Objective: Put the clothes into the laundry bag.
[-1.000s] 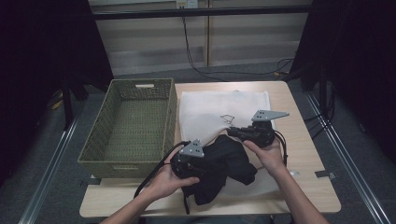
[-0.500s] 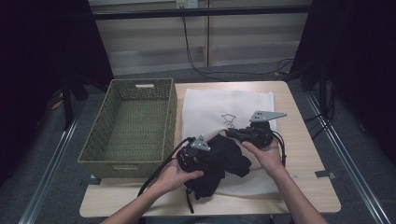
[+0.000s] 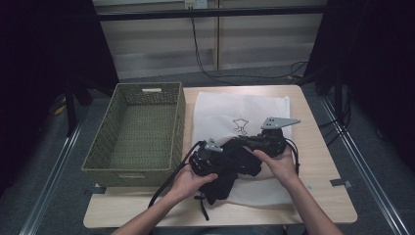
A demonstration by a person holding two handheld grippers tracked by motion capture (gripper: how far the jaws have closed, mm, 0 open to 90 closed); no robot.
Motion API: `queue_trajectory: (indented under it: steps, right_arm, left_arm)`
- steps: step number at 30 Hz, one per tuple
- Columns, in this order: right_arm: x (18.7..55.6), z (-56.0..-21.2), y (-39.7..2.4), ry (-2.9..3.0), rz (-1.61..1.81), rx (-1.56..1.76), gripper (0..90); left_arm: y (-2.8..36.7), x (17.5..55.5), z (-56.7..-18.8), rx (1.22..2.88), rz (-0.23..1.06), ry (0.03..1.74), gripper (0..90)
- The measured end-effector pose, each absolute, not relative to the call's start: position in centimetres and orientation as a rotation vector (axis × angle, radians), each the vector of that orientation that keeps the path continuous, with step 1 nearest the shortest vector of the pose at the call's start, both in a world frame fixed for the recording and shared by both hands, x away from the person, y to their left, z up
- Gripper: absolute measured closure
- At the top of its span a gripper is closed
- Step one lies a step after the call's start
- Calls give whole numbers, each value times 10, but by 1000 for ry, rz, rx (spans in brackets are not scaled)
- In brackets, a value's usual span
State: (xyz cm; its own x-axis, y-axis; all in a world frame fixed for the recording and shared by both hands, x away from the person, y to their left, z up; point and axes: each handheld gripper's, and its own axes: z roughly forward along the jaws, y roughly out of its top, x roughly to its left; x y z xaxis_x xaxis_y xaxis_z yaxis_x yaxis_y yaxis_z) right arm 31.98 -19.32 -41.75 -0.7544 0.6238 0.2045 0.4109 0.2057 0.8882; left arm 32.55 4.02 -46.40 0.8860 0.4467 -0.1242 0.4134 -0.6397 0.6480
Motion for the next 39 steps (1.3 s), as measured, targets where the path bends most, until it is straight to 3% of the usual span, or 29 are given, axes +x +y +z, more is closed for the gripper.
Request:
queue_trajectory:
  steps: [11, 23, 39]
  right_arm:
    - [311, -437, -187, 2374, 1470, 995, 882]
    - [313, -460, -187, 2453, 1381, 1027, 880]
    - [314, -460, -191, 2457, 1366, 1020, 878]
  left_arm:
    - [38, 326, -470, 2341, 35, 612, 654]
    - [45, 309, -459, 2343, -44, 527, 317]
    - [83, 284, -435, 2314, -29, 491, 269]
